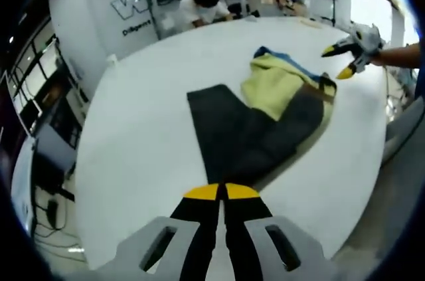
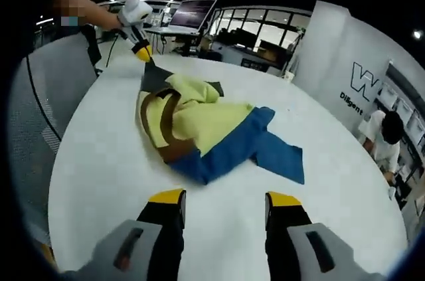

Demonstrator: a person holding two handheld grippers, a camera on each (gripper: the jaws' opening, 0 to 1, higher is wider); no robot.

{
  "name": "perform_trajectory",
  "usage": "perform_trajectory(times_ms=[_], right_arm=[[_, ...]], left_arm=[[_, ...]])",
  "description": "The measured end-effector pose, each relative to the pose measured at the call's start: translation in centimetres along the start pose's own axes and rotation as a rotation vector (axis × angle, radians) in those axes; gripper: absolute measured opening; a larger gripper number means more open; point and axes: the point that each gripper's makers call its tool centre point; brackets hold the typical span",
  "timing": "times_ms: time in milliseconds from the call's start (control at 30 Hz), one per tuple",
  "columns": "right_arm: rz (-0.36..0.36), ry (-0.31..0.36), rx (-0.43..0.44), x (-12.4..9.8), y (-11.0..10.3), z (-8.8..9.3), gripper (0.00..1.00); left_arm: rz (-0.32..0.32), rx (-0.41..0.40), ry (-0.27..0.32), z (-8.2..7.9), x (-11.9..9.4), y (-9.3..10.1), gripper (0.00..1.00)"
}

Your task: Fold the garment on the visible template until the final outline fits inside the template.

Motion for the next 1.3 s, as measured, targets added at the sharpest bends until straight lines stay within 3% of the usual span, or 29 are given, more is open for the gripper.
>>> perform_trajectory(times_ms=[400,467,567,667,1033,1167,1300], right_arm=[[-0.069,0.002,-0.253,2.3,-1.1,-1.1,0.18],[-0.079,0.006,-0.270,2.6,-1.3,-1.3,0.14],[-0.107,0.015,-0.275,2.7,-1.8,-1.5,0.01],[-0.123,0.010,-0.298,2.8,-2.4,-1.6,0.00],[-0.080,0.039,-0.158,1.2,-1.0,-2.0,0.00],[-0.067,0.042,-0.150,0.5,-0.5,-2.1,0.00],[-0.039,0.076,-0.108,-0.7,0.8,-3.3,0.00]], left_arm=[[0.001,-0.020,-0.002,0.1,0.4,-0.9,0.05],[0.001,-0.023,-0.002,0.2,0.4,-0.9,0.05],[0.002,-0.026,0.000,0.2,0.3,-0.8,0.05],[0.003,-0.033,0.004,0.2,0.2,-0.9,0.05],[0.005,-0.043,0.009,-0.1,-0.4,-0.3,0.04],[0.006,-0.041,0.008,-0.2,-0.4,-0.2,0.04],[0.009,-0.032,0.009,-0.5,-0.5,-0.2,0.04]])
Point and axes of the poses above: the point that each gripper's makers call its tool centre point, and the gripper's own axes: x roughly forward along the fingers, y roughly to its right, z roughly out of its underside, and after that the axes turned 14 degrees about -x, right-handed
